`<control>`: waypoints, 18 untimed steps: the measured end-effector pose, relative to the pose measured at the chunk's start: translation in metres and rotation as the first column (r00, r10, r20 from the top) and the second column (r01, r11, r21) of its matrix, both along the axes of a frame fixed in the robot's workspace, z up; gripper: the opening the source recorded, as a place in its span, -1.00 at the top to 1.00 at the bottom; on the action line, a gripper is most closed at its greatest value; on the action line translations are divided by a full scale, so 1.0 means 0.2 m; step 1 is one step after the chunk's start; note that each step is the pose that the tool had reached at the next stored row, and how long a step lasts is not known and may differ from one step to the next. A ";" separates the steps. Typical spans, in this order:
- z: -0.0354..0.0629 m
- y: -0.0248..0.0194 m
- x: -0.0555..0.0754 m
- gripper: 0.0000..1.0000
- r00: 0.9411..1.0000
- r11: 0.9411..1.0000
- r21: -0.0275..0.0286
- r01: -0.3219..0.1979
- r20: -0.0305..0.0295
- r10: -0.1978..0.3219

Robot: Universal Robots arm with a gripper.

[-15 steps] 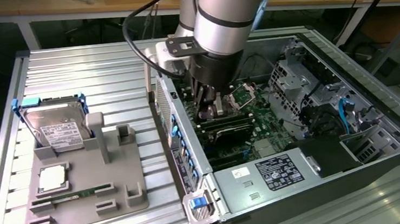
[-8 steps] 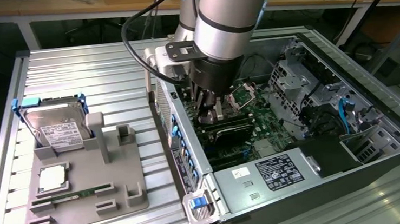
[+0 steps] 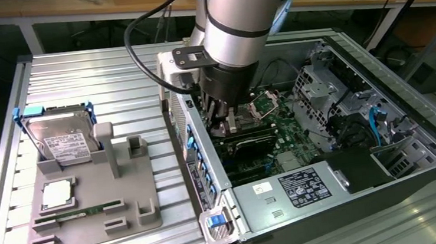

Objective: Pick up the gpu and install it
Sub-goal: 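Press down on the gpu until it lock into place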

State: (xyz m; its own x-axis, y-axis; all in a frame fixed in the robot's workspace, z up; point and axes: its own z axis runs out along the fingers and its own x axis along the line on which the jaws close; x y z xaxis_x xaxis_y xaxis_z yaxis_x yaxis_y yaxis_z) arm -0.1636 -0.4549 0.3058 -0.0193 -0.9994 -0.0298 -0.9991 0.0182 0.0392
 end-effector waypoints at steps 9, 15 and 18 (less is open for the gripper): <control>-0.002 0.000 -0.03 0.79 1.000 1.000 0.003 0.000 -0.001 0.000; -0.003 0.001 -0.03 0.79 1.000 1.000 0.015 0.000 -0.005 0.000; -0.003 0.000 -0.03 0.79 1.000 1.000 0.015 0.000 -0.005 0.000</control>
State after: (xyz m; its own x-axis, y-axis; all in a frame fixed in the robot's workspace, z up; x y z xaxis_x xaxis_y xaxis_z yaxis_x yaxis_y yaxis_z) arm -0.1703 -0.4548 0.3052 -0.0195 -0.9988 -0.0445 -0.9988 0.0175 0.0447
